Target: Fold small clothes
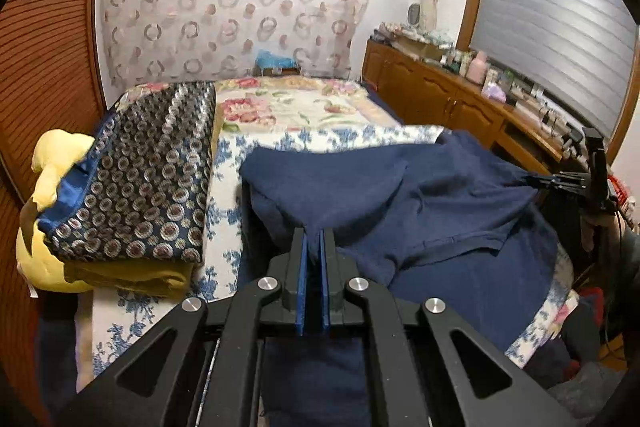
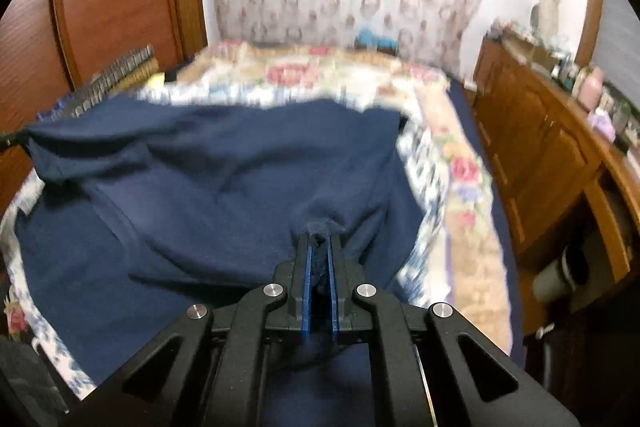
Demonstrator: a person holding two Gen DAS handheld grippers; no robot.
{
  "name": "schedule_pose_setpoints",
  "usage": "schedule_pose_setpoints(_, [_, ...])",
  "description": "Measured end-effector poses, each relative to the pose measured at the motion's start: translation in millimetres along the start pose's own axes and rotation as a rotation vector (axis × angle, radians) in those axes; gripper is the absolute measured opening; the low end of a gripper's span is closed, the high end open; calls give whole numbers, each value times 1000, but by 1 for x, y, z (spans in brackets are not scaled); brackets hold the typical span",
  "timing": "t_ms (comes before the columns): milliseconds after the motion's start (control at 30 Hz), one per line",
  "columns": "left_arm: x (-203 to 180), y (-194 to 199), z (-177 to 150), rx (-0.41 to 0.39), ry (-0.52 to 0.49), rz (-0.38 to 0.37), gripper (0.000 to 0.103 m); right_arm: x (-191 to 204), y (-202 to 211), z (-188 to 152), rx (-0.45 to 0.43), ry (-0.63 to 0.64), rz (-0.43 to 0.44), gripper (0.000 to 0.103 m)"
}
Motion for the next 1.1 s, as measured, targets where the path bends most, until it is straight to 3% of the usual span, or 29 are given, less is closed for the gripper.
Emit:
schedule_pose_setpoints(167, [-3,27,1,-36,-7,-13,6,-12,52,8,-92,-9,-10,6])
schedule_pose_setpoints(300, [-4,41,-15,-29,-19,-12,6,-19,78,-6,-110,-12,-14,6])
schedule_pose_setpoints(600, [3,15,-49,62,4,-30,9,-9,46,-43,27,-26,14,7])
schedule_pose_setpoints(633, [4,14,-50,63,7,-23,10,-8,41,-44,34,-35,14,13])
schedule_pose_setpoints(767, [8,10,-52,73,14,-5,35,-5,36,-36,21,-56,-4,33])
schedule_pose_setpoints(833, [9,8,-53,78,15,1,39,0,40,-33,2,-56,-18,51])
schedule_pose_setpoints(967, [9,2,-57,94,16,30,41,15,42,-39,-28,-38,-5,54])
schedule_pose_setpoints(1100, [8,-6,-62,108,17,48,55,24,29,-52,-23,-6,23,54])
Point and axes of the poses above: each gripper's, at about its wrist camera, not at the fingertips, and y roughly against the way its jaws point, x to its left, z to its top, the point moved 1 cm from there along -y, roughly the way its jaws point, and after that the axes turned 10 degrees about x, right-handed, at the moved point
